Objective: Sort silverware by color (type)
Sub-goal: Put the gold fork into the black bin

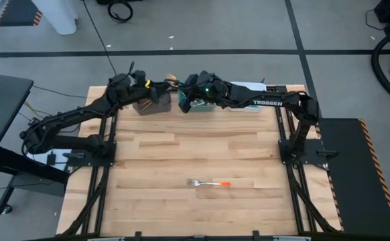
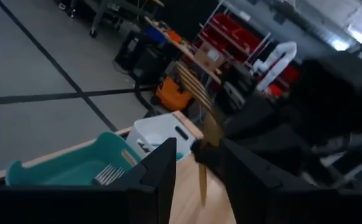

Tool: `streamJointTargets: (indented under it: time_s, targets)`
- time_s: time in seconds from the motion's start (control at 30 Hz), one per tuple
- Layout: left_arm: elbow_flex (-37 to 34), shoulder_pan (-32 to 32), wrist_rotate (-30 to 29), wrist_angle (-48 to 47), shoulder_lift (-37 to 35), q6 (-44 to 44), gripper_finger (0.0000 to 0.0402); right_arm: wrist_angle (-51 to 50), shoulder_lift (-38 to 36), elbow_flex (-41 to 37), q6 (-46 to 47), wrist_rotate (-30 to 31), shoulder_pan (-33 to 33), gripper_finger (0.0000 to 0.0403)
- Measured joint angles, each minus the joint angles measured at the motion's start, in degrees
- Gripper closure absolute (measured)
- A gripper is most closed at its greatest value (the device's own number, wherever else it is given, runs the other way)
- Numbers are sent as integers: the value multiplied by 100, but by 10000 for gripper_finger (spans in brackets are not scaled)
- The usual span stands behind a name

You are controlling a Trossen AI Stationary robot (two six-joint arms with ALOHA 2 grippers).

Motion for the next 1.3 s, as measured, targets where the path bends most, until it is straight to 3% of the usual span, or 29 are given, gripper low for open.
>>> streamJointTargets:
  time_s: [0.7, 0.83, 1.07, 1.3]
  targets:
    - [4, 85, -22, 601, 69, -562, 274, 61, 0, 0, 260, -176, 24, 392]
    - [7, 85, 15, 777, 278, -737, 301, 92, 7, 0, 269, -166, 26, 392]
    - [9, 64, 231, 1312, 546, -855, 387, 104, 9, 0, 300, -129, 20, 392]
    - [9, 64, 239, 1316, 546, -573, 390, 98, 9, 0, 304, -176, 17, 392]
